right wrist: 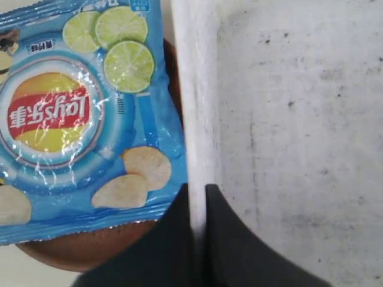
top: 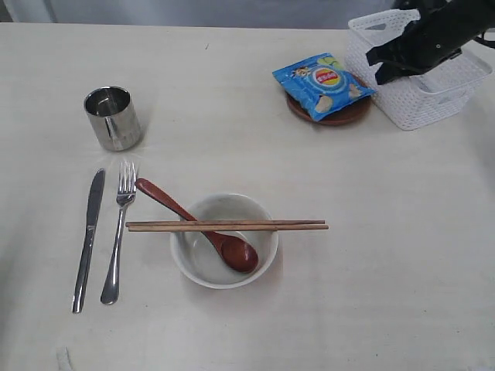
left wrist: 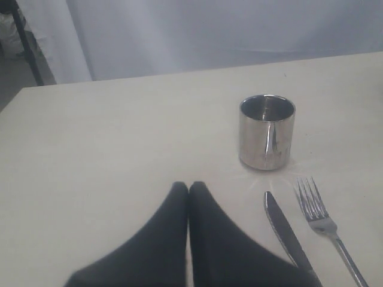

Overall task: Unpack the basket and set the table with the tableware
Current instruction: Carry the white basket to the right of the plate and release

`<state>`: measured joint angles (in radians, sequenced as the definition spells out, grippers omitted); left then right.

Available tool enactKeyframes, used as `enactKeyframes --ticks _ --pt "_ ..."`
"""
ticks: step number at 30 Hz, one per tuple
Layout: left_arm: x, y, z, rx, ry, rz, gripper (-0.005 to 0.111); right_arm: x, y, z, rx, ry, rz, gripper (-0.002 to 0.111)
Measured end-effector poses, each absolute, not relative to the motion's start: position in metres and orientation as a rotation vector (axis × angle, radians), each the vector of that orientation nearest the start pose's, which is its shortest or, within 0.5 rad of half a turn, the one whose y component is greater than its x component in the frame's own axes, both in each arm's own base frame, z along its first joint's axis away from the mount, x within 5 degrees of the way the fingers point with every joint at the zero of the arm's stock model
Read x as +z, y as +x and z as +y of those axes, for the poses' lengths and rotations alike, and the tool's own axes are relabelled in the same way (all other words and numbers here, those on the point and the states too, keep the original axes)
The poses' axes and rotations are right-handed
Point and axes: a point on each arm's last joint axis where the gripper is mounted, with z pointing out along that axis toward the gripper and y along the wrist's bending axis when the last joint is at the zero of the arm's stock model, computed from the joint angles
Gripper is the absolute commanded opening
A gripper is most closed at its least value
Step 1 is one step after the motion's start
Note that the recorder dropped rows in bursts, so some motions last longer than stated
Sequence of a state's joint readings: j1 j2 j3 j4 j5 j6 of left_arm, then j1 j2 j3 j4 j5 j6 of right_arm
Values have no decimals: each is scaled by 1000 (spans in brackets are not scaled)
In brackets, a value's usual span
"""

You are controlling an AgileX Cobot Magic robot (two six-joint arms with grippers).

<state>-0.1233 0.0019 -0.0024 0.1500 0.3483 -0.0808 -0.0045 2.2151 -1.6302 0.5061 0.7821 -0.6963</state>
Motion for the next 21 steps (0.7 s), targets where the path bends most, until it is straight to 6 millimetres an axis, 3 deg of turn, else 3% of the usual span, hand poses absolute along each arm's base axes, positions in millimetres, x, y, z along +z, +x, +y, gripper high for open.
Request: enactKeyframes --ticks 5,15,21 --pt "183 54 -2 2 132 1823 0 147 455 67 459 -505 2700 0" --pt "183 54 -2 2 132 1823 0 154 430 168 489 -472 2736 -1" --pt "183 54 -2 2 132 1823 0 158 428 171 363 -278 2785 -1"
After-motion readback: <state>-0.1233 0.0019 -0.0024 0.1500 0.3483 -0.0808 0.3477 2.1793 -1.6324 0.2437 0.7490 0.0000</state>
